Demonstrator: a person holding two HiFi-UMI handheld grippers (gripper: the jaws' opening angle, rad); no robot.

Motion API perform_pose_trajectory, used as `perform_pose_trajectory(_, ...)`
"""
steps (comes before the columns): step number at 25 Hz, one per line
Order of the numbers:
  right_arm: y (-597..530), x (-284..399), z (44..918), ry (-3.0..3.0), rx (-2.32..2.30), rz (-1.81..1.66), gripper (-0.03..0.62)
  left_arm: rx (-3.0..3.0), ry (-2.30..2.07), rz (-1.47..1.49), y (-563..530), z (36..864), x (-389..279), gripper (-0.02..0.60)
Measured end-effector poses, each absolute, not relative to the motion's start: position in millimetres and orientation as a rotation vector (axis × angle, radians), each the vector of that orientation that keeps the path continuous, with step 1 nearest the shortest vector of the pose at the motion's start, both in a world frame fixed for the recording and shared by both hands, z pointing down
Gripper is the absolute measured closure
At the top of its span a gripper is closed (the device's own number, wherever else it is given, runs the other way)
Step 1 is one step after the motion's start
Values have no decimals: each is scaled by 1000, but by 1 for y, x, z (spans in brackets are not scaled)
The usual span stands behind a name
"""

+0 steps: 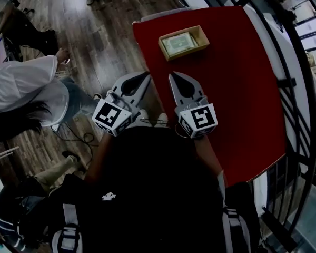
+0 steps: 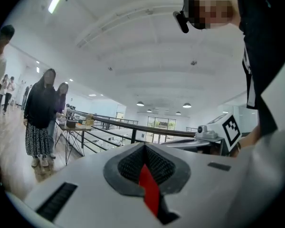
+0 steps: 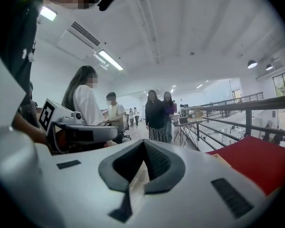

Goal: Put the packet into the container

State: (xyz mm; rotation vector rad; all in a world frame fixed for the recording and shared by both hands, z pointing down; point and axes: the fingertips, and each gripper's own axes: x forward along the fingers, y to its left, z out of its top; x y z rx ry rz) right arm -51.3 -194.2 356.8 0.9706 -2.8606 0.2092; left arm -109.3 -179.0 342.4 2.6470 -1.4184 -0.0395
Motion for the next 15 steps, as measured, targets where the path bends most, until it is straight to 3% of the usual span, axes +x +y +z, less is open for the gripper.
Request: perform_pose_trajectory(15, -193, -54, 355, -2868, 992, 197, 573, 2677, -1382, -44, -181, 340, -100, 580)
